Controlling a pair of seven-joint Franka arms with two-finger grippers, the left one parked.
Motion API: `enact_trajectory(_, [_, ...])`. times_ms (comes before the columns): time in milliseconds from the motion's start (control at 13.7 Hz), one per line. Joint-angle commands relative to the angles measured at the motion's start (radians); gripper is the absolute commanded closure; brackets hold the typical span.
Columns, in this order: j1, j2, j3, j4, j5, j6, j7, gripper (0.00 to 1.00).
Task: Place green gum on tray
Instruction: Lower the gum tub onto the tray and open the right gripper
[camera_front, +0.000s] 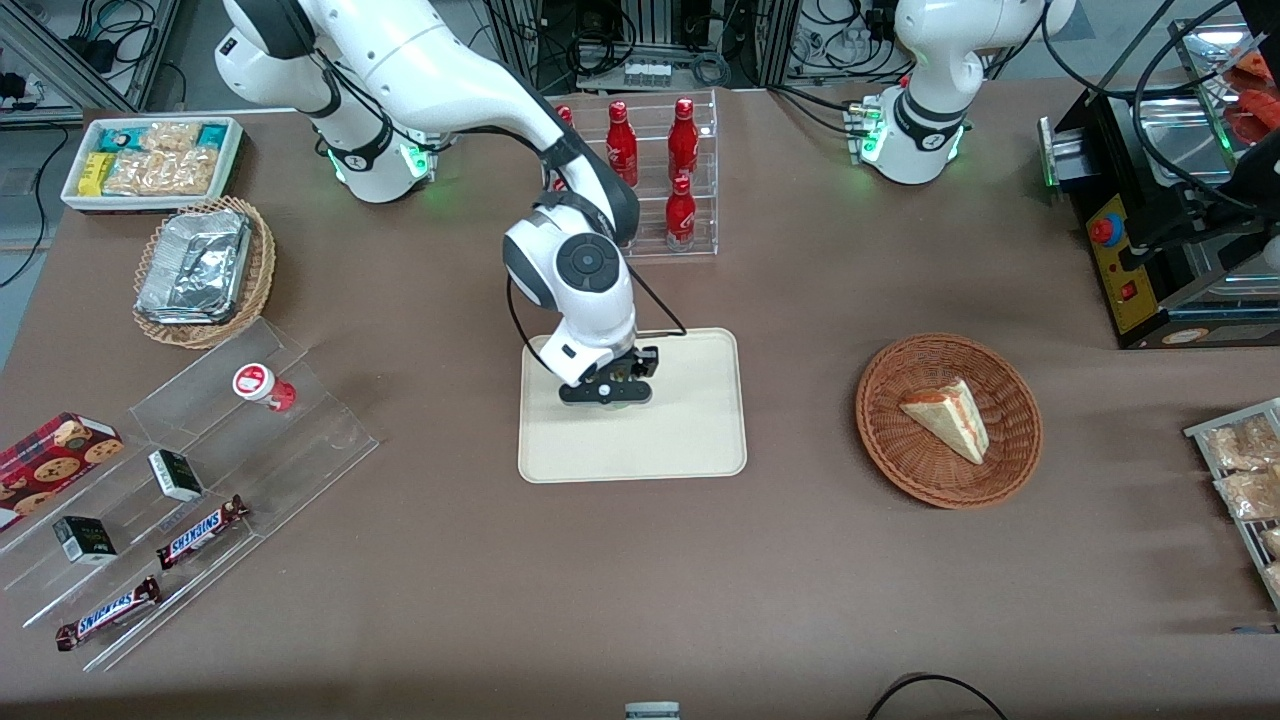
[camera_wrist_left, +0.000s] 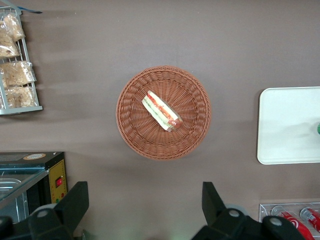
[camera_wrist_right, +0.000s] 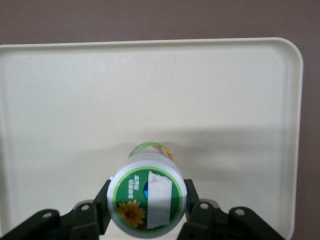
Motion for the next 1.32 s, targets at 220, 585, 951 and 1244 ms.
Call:
enact_trajectory(220, [0.046,0.058,-0.012,0.037,0.009,0.028,0.017,1.0])
enact_trajectory(585, [0.053,0.069,-0.013,0.036,0.002,0.041,0.017,0.89])
enact_trajectory(951, [0.053,0.074,-0.013,0.036,0.0,0.048,0.017,0.02])
enact_trajectory(1244, [0.048,0.057,-0.015,0.036,0.006,0.038,0.011,0.01])
